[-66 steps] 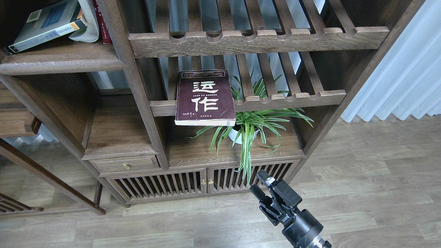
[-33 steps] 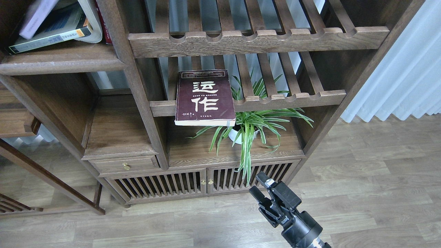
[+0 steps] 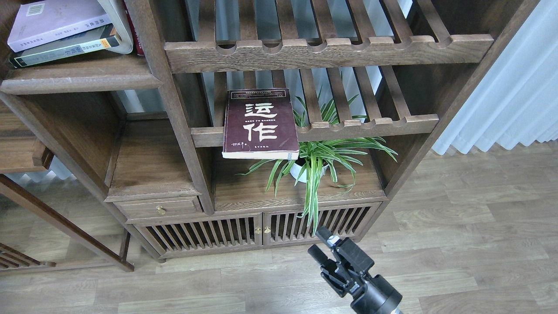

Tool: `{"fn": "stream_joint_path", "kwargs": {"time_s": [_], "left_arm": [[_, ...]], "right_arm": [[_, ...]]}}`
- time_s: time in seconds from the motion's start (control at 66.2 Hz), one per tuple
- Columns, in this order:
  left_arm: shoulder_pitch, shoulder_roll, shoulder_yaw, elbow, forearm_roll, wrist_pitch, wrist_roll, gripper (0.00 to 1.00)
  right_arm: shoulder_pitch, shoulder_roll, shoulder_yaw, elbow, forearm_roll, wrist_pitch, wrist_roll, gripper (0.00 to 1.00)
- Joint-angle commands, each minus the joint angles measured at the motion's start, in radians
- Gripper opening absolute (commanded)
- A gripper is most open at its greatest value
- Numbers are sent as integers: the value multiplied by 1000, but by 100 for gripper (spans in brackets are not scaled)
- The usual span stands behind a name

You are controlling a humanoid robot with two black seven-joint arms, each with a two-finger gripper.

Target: Organize books on shelf

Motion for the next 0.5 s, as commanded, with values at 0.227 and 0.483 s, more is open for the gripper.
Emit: {"fn": "stream_joint_path", "kwargs": {"time_s": [0.227, 0.483], "left_arm": [[142, -244, 10, -3, -2, 0, 45, 99], [217, -361, 30, -3, 15, 0, 99, 99]], "right_arm": [[68, 70, -3, 0, -3, 0, 1, 85], [86, 108, -3, 0, -15, 0, 1, 90]]}}
